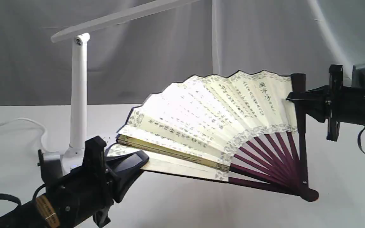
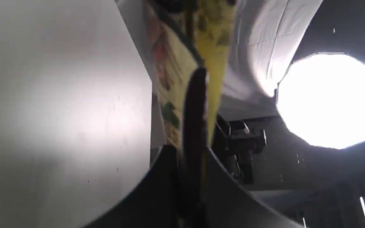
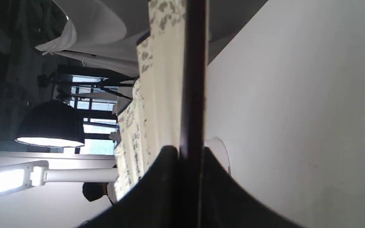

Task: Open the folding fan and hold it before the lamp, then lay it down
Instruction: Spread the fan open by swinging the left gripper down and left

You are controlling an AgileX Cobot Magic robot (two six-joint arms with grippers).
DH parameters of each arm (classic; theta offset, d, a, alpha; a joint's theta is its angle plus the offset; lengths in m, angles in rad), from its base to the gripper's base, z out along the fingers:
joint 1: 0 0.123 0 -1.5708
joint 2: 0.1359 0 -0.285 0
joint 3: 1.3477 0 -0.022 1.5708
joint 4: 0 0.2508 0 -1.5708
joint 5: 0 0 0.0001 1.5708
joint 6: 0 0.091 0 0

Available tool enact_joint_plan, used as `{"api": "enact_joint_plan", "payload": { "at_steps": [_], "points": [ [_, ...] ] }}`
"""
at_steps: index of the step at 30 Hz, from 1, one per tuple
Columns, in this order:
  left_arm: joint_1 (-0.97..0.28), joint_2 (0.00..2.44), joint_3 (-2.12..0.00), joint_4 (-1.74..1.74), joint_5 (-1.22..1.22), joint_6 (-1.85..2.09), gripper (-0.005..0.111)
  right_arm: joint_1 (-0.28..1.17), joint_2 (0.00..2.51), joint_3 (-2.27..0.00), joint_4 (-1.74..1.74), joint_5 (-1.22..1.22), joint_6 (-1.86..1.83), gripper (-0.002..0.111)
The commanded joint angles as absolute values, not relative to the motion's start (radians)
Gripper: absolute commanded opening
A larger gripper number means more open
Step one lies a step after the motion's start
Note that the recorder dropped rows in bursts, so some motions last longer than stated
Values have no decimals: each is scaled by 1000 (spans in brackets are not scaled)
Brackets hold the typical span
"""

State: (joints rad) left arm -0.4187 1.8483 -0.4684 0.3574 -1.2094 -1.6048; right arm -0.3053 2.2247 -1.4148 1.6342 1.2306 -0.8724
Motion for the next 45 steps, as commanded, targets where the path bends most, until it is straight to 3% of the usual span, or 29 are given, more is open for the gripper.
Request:
{"api": "enact_joint_plan", "payload": {
  "at_steps": [1,28,45],
  "points": [
    [-419,1795,-409,226,-1221,-1567,0,-338,2220,-1410,1616,1221,-912,0],
    [-428,1733,-296,99,-1221,-1602,0,-437,2220,-1410,1637,1221,-915,0],
    [-751,1733,-296,-359,-1221,-1584,0,-467,2220,-1410,1598,1221,-911,0]
  ]
}}
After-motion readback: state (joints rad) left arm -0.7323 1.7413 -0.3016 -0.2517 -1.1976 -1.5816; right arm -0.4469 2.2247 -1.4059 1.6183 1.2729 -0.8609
